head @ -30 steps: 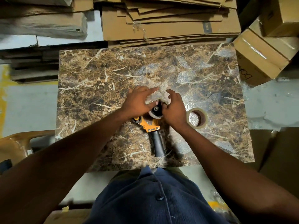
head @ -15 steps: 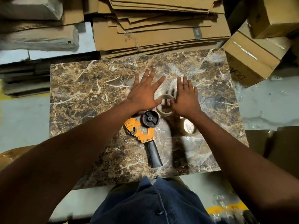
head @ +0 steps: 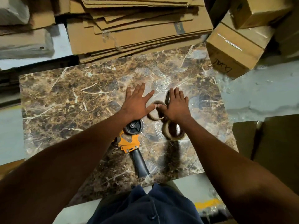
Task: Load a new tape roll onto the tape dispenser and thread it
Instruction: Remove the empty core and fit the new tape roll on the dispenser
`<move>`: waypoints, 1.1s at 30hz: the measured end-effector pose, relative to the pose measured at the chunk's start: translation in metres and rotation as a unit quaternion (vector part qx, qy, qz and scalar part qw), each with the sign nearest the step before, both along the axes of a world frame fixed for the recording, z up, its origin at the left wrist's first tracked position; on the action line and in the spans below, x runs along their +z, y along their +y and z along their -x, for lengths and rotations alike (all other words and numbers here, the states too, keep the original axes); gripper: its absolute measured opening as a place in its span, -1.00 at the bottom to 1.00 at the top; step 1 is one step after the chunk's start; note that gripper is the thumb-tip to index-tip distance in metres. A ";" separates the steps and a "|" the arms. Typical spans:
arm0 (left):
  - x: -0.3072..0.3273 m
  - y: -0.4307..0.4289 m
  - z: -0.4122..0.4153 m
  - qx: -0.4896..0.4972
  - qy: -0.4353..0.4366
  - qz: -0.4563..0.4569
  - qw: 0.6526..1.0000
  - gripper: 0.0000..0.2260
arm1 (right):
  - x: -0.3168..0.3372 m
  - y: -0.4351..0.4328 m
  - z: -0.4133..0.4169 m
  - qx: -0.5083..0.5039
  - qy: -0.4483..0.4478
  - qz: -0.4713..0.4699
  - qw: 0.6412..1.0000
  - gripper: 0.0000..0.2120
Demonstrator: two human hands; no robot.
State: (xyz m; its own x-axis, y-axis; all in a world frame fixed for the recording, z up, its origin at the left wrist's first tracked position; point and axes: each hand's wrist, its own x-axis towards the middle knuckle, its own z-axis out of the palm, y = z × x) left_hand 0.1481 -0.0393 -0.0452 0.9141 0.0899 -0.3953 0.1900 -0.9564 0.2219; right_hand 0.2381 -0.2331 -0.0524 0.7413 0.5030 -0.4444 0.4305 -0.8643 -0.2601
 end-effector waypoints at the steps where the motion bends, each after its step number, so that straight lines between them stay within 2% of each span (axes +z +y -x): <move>1: 0.002 -0.002 0.001 -0.001 -0.007 0.007 1.000 -0.30 | 0.000 -0.001 0.001 -0.006 0.004 -0.010 1.000 0.01; 4: 0.015 -0.014 0.004 0.005 -0.056 0.042 0.998 -0.41 | 0.005 -0.014 0.003 -0.028 0.002 -0.045 0.999 -0.08; 8: 0.027 -0.051 0.026 -0.053 -0.162 0.091 0.981 -0.62 | 0.011 -0.056 0.012 -0.022 -0.040 -0.169 0.985 -0.50; 10: 0.024 -0.076 0.042 -0.084 -0.169 0.086 0.978 -0.59 | 0.011 -0.077 0.021 0.005 -0.060 -0.193 0.979 -0.63; 13: 0.015 -0.105 0.053 -0.073 -0.155 0.044 0.984 -0.55 | 0.004 -0.101 0.034 0.054 -0.068 -0.168 0.982 -0.60; 16: 0.009 -0.115 0.053 -0.047 -0.118 0.002 0.992 -0.37 | -0.001 -0.110 0.042 0.117 -0.069 -0.091 0.987 -0.48; 18: 0.005 -0.116 0.053 -0.043 -0.109 -0.006 0.993 -0.35 | -0.001 -0.109 0.045 0.127 -0.070 -0.067 0.987 -0.48; 20: 0.005 -0.114 0.052 -0.030 -0.098 0.003 0.995 -0.38 | 0.002 -0.107 0.048 0.120 -0.072 -0.063 0.988 -0.50; 23: 0.005 -0.109 0.050 0.001 -0.081 0.021 0.996 -0.38 | 0.008 -0.105 0.050 0.119 -0.068 -0.063 0.989 -0.41; 26: 0.008 -0.103 0.051 -0.006 -0.082 0.034 0.996 -0.38 | 0.011 -0.104 0.054 0.120 -0.069 -0.062 0.988 -0.44; 29: 0.020 -0.091 0.053 0.000 -0.092 0.060 0.994 -0.40 | 0.023 -0.098 0.058 0.111 -0.073 -0.080 0.988 -0.48; 33: 0.039 -0.063 0.061 0.018 -0.147 0.100 0.984 -0.43 | 0.055 -0.076 0.061 0.100 -0.079 -0.139 0.982 -0.42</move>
State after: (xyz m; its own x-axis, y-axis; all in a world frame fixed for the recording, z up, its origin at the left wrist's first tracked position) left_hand 0.0872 -0.1028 -0.0063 0.9893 0.0720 -0.1269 0.1226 -0.8818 0.4553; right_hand 0.1771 -0.3096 0.0024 0.6640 0.7310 -0.1570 0.6381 -0.6635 -0.3906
